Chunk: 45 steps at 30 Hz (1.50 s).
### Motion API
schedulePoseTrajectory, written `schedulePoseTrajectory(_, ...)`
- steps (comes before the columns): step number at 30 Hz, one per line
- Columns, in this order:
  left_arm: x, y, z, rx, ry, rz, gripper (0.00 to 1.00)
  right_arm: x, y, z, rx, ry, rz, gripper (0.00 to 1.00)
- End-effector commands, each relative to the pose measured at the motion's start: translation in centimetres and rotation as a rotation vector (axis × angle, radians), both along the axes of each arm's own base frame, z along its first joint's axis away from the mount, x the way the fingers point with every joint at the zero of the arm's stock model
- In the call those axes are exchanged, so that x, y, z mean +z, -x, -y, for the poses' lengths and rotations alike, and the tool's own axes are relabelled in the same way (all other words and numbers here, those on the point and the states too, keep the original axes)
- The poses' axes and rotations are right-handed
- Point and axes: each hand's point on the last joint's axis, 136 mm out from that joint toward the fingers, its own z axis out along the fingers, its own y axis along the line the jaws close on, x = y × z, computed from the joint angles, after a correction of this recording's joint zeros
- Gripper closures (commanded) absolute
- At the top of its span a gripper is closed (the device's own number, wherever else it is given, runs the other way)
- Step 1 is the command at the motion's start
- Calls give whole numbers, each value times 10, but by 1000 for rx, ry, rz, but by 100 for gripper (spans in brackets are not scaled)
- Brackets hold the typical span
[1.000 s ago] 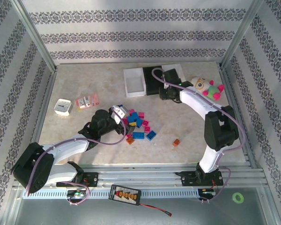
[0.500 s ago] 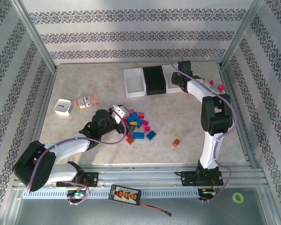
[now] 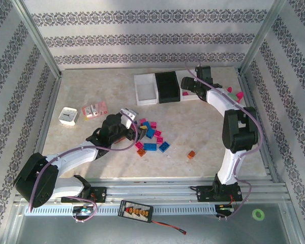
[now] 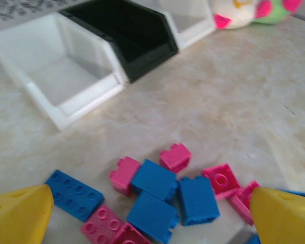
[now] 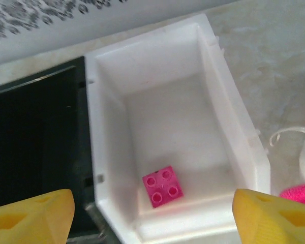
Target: Sort the legos into containers by color
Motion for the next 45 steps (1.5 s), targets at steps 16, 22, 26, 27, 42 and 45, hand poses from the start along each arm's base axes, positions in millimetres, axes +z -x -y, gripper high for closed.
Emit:
schedulePoseTrajectory(16, -48, -17, -88, 612, -215, -493, 0, 35, 206, -113, 543, -14, 92, 6)
schedulePoseTrajectory(22, -78, -29, -102, 604, -296, -657, 13, 34, 228, -139, 628, -30, 75, 6)
schedulePoseTrajectory(26, -98, -35, -113, 575, -358, -737, 30, 35, 230, -151, 645, -24, 68, 5)
schedulePoseTrajectory(27, -102, -36, -114, 571, -368, -747, 32, 36, 231, -153, 649, -24, 71, 5)
schedulePoseTrajectory(42, -132, -48, -116, 542, -374, -828, 73, 53, 232, -171, 672, -61, 80, 5)
schedulePoseTrajectory(45, -119, -48, -114, 541, -349, -817, 74, 58, 230, -169, 657, -60, 95, 4)
